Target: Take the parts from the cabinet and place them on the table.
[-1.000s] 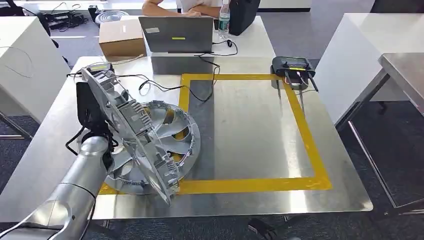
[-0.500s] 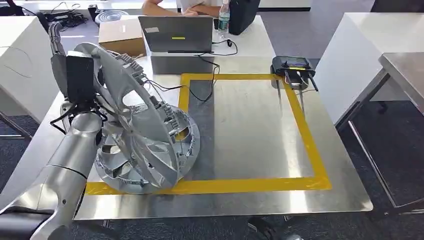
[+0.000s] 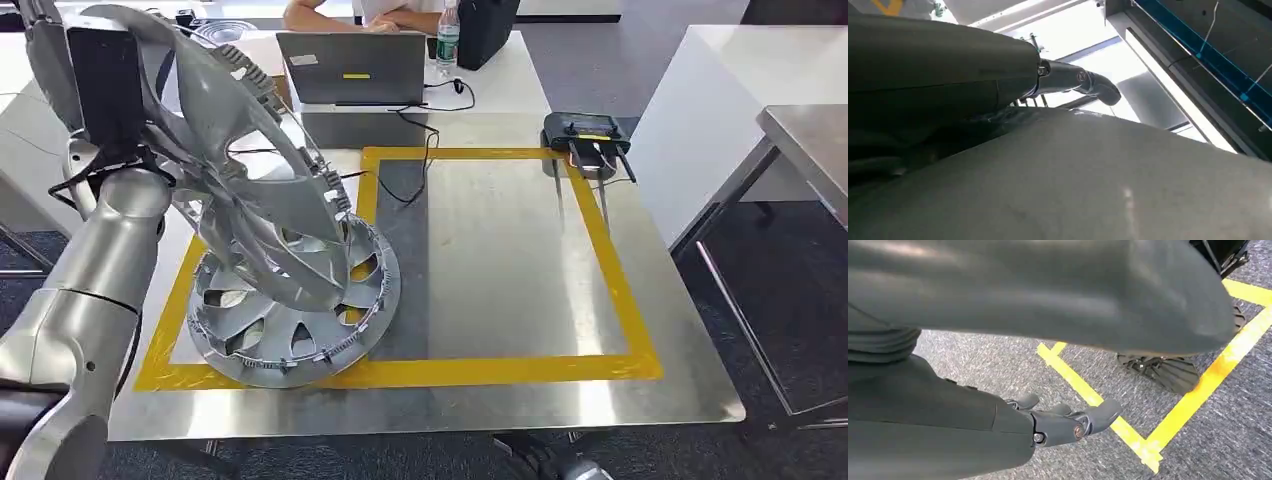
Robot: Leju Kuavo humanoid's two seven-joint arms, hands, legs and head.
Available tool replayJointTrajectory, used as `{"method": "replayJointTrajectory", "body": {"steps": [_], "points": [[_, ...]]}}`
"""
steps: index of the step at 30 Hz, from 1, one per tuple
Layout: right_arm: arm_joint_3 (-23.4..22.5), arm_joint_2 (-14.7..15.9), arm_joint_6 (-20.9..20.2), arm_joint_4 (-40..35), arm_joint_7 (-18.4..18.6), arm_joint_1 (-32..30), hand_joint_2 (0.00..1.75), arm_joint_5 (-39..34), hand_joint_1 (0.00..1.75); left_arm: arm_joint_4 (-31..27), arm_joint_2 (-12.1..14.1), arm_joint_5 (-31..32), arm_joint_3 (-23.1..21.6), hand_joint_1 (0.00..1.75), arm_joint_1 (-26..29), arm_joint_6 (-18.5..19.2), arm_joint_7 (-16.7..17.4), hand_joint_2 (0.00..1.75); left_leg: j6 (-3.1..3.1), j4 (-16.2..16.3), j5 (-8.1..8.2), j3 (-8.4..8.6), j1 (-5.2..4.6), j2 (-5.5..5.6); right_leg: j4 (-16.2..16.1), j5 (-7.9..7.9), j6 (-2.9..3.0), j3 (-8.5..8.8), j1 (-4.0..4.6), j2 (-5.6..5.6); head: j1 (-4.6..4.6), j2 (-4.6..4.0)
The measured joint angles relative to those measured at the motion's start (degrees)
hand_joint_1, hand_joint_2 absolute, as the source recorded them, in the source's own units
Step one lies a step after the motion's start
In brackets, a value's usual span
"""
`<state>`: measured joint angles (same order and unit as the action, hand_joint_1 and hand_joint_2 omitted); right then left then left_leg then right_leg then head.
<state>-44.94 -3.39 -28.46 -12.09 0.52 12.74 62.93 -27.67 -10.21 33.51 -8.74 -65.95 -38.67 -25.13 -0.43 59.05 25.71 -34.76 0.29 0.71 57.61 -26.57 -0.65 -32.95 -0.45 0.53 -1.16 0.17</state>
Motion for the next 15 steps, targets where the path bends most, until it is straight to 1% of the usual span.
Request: {"method": "replayJointTrajectory", "body": {"steps": [3, 5, 7, 11, 13, 14, 15], "points": [[0.00, 0.00, 0.00, 0.00, 0.02, 0.14, 0.00, -0.02, 0.00, 0.55, 0.28, 2.14, -0.07, 0.00, -1.58, 0.09, 2.21, 0.00, 0.00, 0.00, 0.00, 0.00, 0.00, 0.01, 0.00, 0.00, 0.00, 0.00, 0.00, -0.01, 0.00, 0.00], [0.00, 0.00, 0.00, 0.00, 0.09, 0.16, 0.00, 0.00, 0.00, 1.18, 0.54, 4.84, -0.56, 0.00, -2.56, -0.39, 4.60, 0.00, 0.00, 0.00, 0.00, 0.00, 0.00, 0.00, 0.00, 0.00, 0.00, 0.00, 0.00, 0.00, 0.00, 0.00], [0.00, 0.00, 0.00, 0.00, 0.13, 0.16, 0.00, 0.00, 0.00, 1.83, 0.83, 6.91, -0.83, 0.00, -3.14, -0.89, 6.08, 0.00, 0.00, 0.00, 0.00, 0.00, 0.00, 0.00, 0.00, 0.00, 0.00, 0.00, 0.00, 0.00, 0.00, 0.00], [0.00, 0.13, 0.00, 0.00, 0.31, 0.11, 0.00, -0.04, 0.00, 2.84, 1.77, 8.02, -0.94, 0.00, -4.96, -1.05, 6.97, 0.00, 0.01, 0.00, 0.00, 0.00, 0.00, -0.02, 0.02, 0.00, 0.00, -0.03, 0.01, 0.02, 0.00, 0.00], [0.00, 0.24, 0.00, -0.02, 0.07, 0.08, 0.00, -0.07, 0.00, 3.04, 2.34, 7.67, -0.92, 0.00, -6.17, -0.13, 6.97, 0.00, 0.01, 0.00, 0.00, 0.00, 0.00, -0.01, 0.02, 0.00, 0.00, -0.03, 0.01, 0.01, 0.00, 0.00], [0.00, 0.33, 0.00, 0.00, 0.07, 0.09, 0.00, -0.07, 0.00, 3.13, 2.55, 7.65, -0.88, 0.00, -6.65, 0.31, 6.99, 1.75, 0.01, 0.00, 0.00, 0.00, 0.00, 0.00, 0.02, 0.00, 0.00, -0.02, 0.00, 0.00, 0.00, 0.00], [0.00, 0.35, 0.00, 0.00, 0.04, 0.11, 0.00, -0.07, 0.00, 3.32, 2.75, 7.84, -0.87, 0.00, -7.01, 0.70, 7.21, 1.75, 0.01, 0.00, 0.00, 0.00, 0.00, 0.00, 0.02, 0.00, 0.00, -0.02, 0.00, 0.00, 0.00, 0.00]]}}
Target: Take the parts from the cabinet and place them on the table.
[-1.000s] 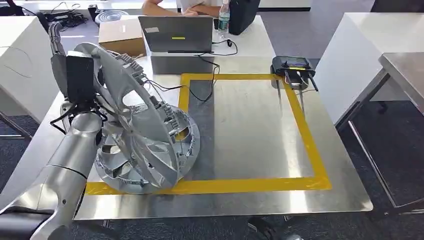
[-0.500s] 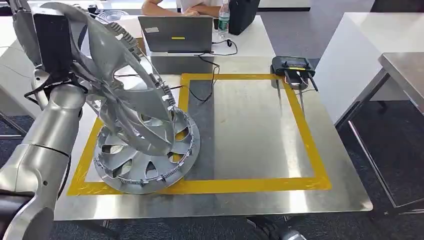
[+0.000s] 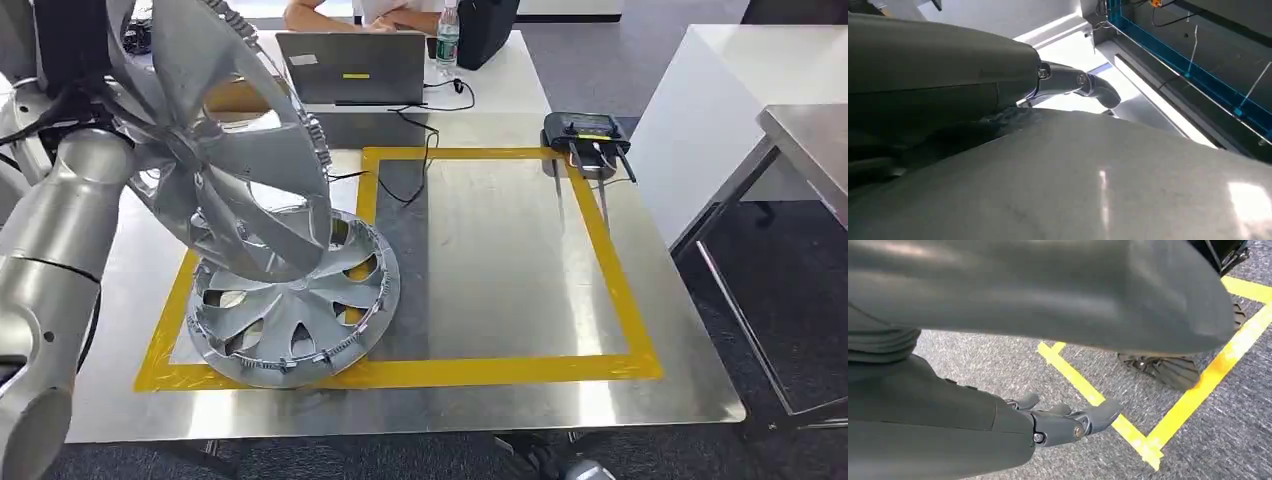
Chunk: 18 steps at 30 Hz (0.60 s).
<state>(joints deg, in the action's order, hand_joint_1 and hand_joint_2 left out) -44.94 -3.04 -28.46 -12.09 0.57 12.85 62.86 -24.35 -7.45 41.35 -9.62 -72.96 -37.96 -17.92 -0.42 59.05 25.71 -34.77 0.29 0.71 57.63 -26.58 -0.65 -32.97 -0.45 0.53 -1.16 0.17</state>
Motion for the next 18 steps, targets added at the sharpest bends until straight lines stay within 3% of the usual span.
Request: {"method": "replayJointTrajectory", "body": {"steps": [4, 8, 9, 18], "points": [[0.00, 0.00, 0.00, 0.00, -0.07, 0.12, 0.00, 0.09, 0.00, 1.16, 0.98, 1.59, 0.00, 0.00, -0.41, 1.40, 2.25, 1.75, 0.00, 0.00, 0.00, 0.01, 0.00, -0.02, 0.01, 0.00, 0.00, 0.01, 0.00, 0.01, 0.00, 0.00], [0.00, 0.00, 0.00, 0.00, -0.09, 0.13, 0.00, 0.22, 0.00, 2.29, 1.94, 0.98, 0.04, 0.00, -0.31, 2.71, 2.29, 1.75, 0.06, 0.00, -0.04, 0.00, 0.01, 0.00, 0.01, 0.00, 0.00, 0.00, 0.00, 0.00, 0.00, 0.00], [0.00, 0.00, 0.00, 0.00, -0.11, 0.13, 0.00, 0.22, 0.00, 2.47, 2.05, 0.85, 0.07, 0.00, -0.32, 2.75, 2.29, 0.00, 0.06, 0.00, -0.04, 0.00, 0.01, 0.01, 0.02, 0.00, 0.00, 0.00, 0.00, 0.00, 0.00, 0.00], [0.00, 0.00, 0.00, 0.00, 0.07, 0.13, 0.00, 0.24, 0.00, 4.26, 2.91, 2.08, 0.09, 0.00, -0.13, 3.89, 4.83, 0.00, 0.06, 0.00, -0.03, -0.01, 0.01, 0.02, 0.02, 0.00, 0.00, -0.01, 0.00, -0.01, 0.00, 0.00]]}}
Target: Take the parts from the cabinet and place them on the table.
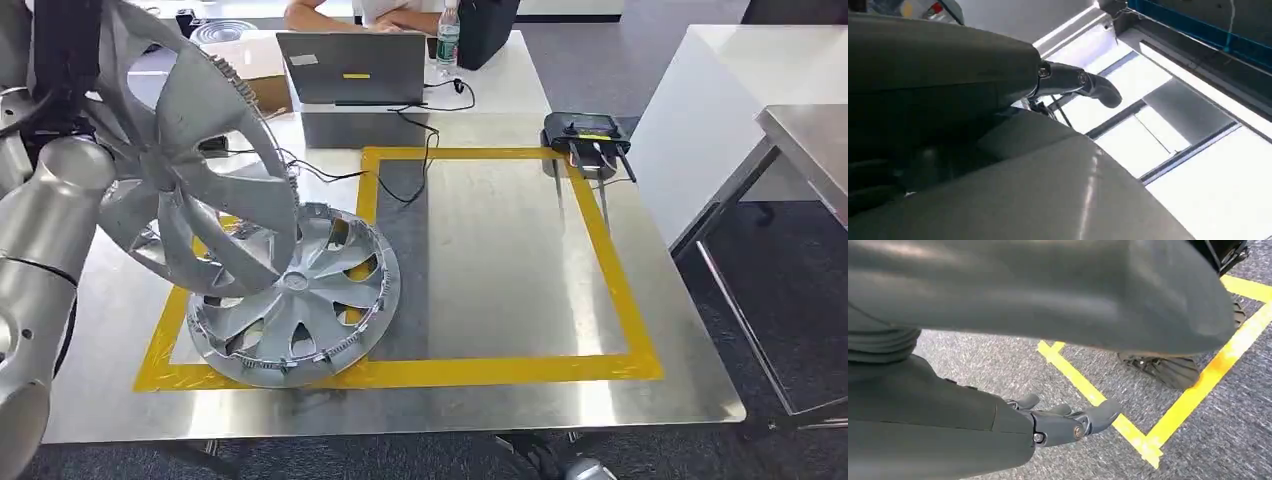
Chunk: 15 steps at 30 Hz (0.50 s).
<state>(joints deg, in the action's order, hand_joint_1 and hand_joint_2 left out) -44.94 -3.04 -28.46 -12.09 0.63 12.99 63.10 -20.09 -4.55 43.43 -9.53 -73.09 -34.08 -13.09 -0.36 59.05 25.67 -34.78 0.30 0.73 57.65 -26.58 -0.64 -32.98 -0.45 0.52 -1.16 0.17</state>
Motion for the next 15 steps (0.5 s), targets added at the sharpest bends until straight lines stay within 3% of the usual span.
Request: {"method": "replayJointTrajectory", "body": {"steps": [5, 15], "points": [[0.00, 0.00, 0.00, 0.00, 0.24, -0.03, 0.00, 0.00, 0.00, 1.16, 0.13, 0.47, 0.00, 0.00, 0.34, 2.49, 1.48, 0.00, 0.00, 0.00, 0.00, 0.00, 0.00, 0.01, 0.00, 0.00, 0.00, 0.00, 0.01, -0.02, 0.00, 0.00], [0.00, 0.00, 0.00, 0.00, 0.24, -0.05, 0.00, -0.02, 0.00, 2.10, 0.20, 2.21, 0.00, 0.00, 0.74, 2.54, 2.80, 0.00, -0.37, 0.19, 0.29, -0.14, -0.50, 0.01, -0.29, 0.06, -0.34, 0.02, -0.31, -0.04, 0.00, 0.00]]}}
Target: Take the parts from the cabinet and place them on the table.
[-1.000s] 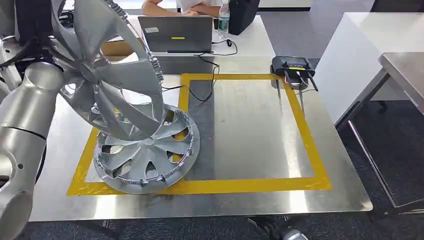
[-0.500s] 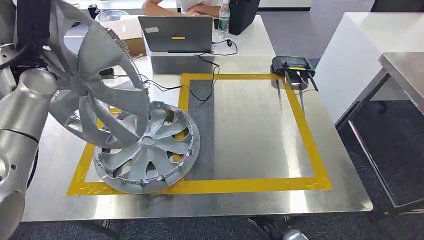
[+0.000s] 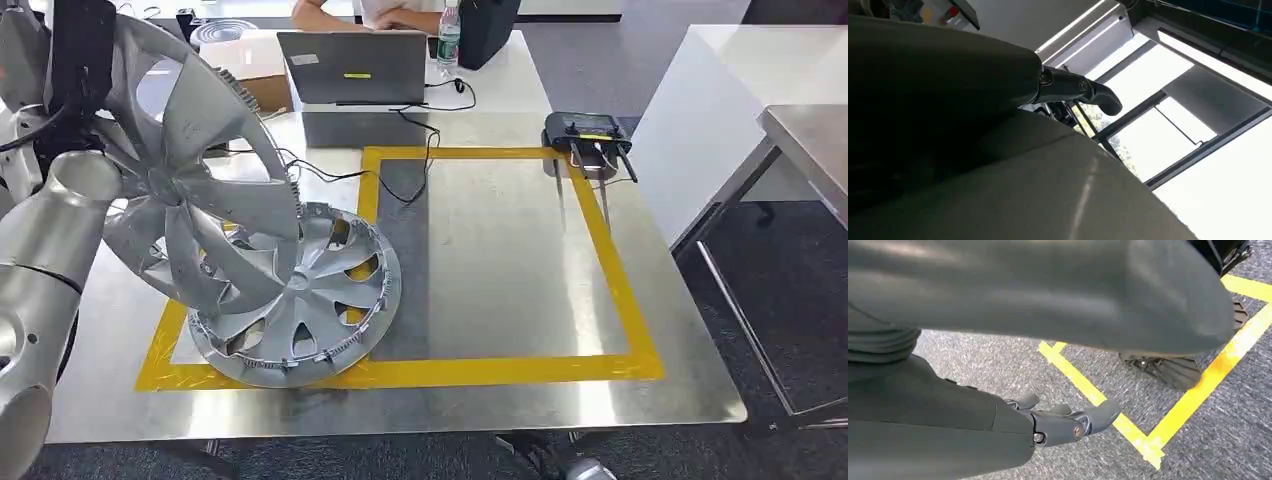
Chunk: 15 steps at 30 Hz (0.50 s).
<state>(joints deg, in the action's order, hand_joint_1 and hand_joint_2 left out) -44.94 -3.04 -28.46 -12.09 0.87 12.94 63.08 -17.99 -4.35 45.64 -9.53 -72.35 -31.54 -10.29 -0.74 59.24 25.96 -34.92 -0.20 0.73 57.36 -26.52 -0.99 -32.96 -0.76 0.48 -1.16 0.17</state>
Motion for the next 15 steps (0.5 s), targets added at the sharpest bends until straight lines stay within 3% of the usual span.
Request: {"method": "replayJointTrajectory", "body": {"steps": [2, 4, 5, 7, 8, 9, 10, 12, 13, 14, 15], "points": [[0.00, 0.00, 0.00, 0.00, 0.00, -0.03, 0.00, 0.00, 0.00, -0.02, 0.02, 0.02, 0.00, 0.00, 0.00, 0.00, 0.00, 0.00, -0.32, -0.36, -0.09, 0.05, 0.11, -0.02, 0.77, 0.74, -0.44, 0.00, -0.04, 0.06, 0.02, 0.00], [0.00, 0.00, 0.00, 0.00, -0.02, 0.05, 0.00, -0.02, 0.00, -0.11, -0.18, 0.09, 0.00, 0.00, -0.05, -0.02, 0.13, 0.00, -1.28, -1.07, 0.59, 1.00, 0.45, 0.04, 2.64, 0.01, -0.45, -1.28, -0.20, -0.17, 0.11, 0.00], [0.00, 0.00, 0.00, 0.00, -0.04, 0.08, 0.00, -0.04, 0.00, -0.13, -0.17, 0.15, 0.00, 0.00, -0.17, -0.04, 0.26, 0.00, -1.49, -1.07, 0.72, 1.21, 0.48, -0.06, 5.45, -0.98, -0.41, -2.97, -0.20, -0.21, 0.15, 0.00], [0.00, 0.00, 0.00, 0.00, -0.02, -0.18, 0.00, -0.09, 0.00, -0.07, -0.22, 0.22, 0.00, 0.00, 0.01, -0.07, 0.50, 0.00, -1.58, -1.04, 1.26, 1.70, 0.39, -0.12, 14.58, -4.06, -0.71, -8.74, -0.25, -0.20, 0.20, 0.00], [0.00, 0.00, 0.00, 0.00, -0.02, -0.32, 0.00, -0.09, 0.00, 0.02, -0.24, 0.28, 0.00, 0.00, 0.22, -0.07, 0.59, 0.00, -1.39, -1.03, 1.55, 2.06, 0.38, -0.10, 17.79, -4.48, -0.82, -11.24, -0.25, -0.21, 0.20, 0.00], [0.00, 0.00, 0.00, 0.00, 0.00, -0.45, 0.00, -0.09, 0.00, 0.15, -0.26, 0.33, 0.00, 0.00, 0.41, -0.07, 0.70, 0.00, -1.19, -1.01, 1.92, 2.52, 0.40, -0.08, 18.38, -3.65, -0.86, -12.63, -0.30, -0.22, 0.18, 0.00], [0.00, 0.00, 0.00, 0.00, 0.00, -0.58, 0.00, -0.11, 0.00, 0.26, -0.24, 0.33, 0.00, 0.00, 0.60, -0.07, 0.70, 0.00, -0.96, -1.00, 2.41, 3.15, 0.46, -0.04, 16.45, -1.65, -0.87, -12.62, -0.41, -0.24, 0.20, 0.00], [0.00, 0.00, 0.00, 0.00, 0.04, -0.77, 0.00, -0.15, 0.00, 0.26, -0.28, 0.37, 0.00, 0.00, 0.75, -0.07, 0.70, 0.00, -0.36, -0.73, 3.23, 4.76, 0.65, -0.06, 6.93, 3.62, -0.85, -9.50, -0.62, -0.32, 0.20, 0.00], [0.00, 0.00, 0.00, 0.00, 0.11, -0.91, 0.00, -0.17, 0.00, 0.30, -0.35, 0.55, 0.02, 0.00, 0.85, -0.07, 0.66, 0.00, 0.05, -0.74, 4.02, 5.07, 0.65, -0.04, 1.86, 7.61, -0.66, -8.08, -0.69, -0.46, 0.20, 0.00], [0.00, 0.00, 0.13, 0.04, 0.09, -1.10, 0.00, -0.17, 0.00, 0.44, -0.37, 0.61, 0.02, 0.00, 0.87, -0.07, 0.48, 0.00, 0.45, -0.36, 4.44, 5.51, 0.62, 0.03, 1.47, 6.72, -0.35, -8.36, -0.21, -0.45, 0.04, 0.00], [0.00, 0.00, 1.14, 0.04, 0.20, -1.34, 0.00, -0.20, 0.00, 0.50, -0.42, 0.70, 0.02, 0.00, 0.85, -0.07, 0.48, 0.00, 0.99, -0.38, 4.73, 5.07, 0.59, 0.11, 1.15, 5.99, 0.46, -7.62, 0.12, -0.53, 0.15, 0.00]]}}
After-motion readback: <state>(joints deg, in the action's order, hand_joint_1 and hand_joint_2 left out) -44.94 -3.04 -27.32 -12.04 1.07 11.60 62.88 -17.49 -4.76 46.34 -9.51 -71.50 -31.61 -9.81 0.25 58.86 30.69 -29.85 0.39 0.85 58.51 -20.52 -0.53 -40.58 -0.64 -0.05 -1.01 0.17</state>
